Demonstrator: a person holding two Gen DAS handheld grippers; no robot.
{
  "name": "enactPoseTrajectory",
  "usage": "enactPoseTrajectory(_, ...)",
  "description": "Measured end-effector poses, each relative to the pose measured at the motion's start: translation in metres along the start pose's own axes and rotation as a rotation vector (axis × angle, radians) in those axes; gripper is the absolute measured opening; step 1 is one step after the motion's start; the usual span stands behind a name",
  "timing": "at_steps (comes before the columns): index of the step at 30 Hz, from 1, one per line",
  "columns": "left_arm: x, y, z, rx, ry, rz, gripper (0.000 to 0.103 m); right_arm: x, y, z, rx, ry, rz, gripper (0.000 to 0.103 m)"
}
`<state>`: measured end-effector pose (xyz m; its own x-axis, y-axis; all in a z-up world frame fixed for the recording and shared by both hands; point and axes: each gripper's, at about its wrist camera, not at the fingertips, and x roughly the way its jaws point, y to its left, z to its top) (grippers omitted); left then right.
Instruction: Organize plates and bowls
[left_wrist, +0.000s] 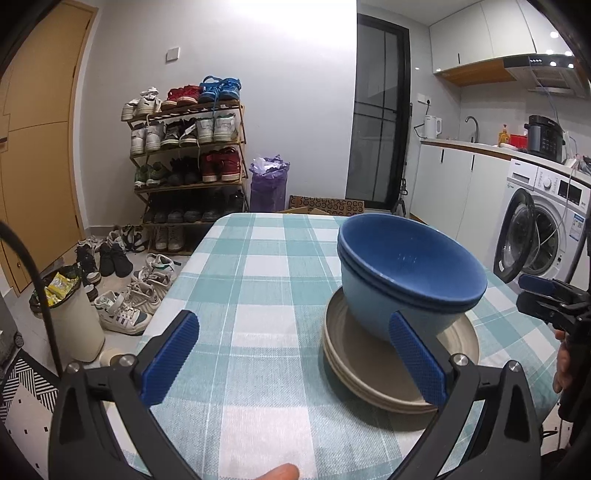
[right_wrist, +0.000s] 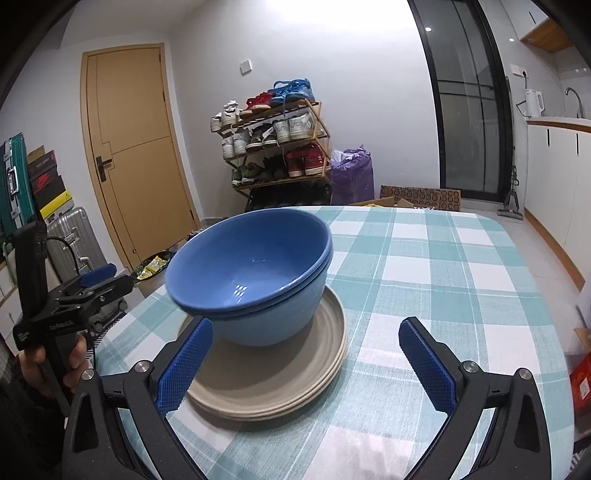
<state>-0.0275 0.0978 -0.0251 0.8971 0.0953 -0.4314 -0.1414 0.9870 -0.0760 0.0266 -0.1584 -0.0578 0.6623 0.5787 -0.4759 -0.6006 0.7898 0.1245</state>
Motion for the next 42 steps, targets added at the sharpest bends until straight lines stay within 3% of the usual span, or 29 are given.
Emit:
enactPoseTrajectory(9,0.003,-0.006,-0.019,0.006,-0.003,0.020,0.103,-0.011,0.013,-0.031,-0.021,-0.018,0.035,0.102)
enactPoseTrajectory(16,0.002,-0.014,-0.030,0.017,-0.033,-0.007,0.103,-0.018,0.013,-0.051,-0.017,-0.046,0.037,0.102)
enactPoseTrajectory(42,0.006,-0.022,-0.042,0.044,-0.018,-0.014,0.103,-0.019,0.025,-0.068,-0.081,-0.071,0.063,0.102)
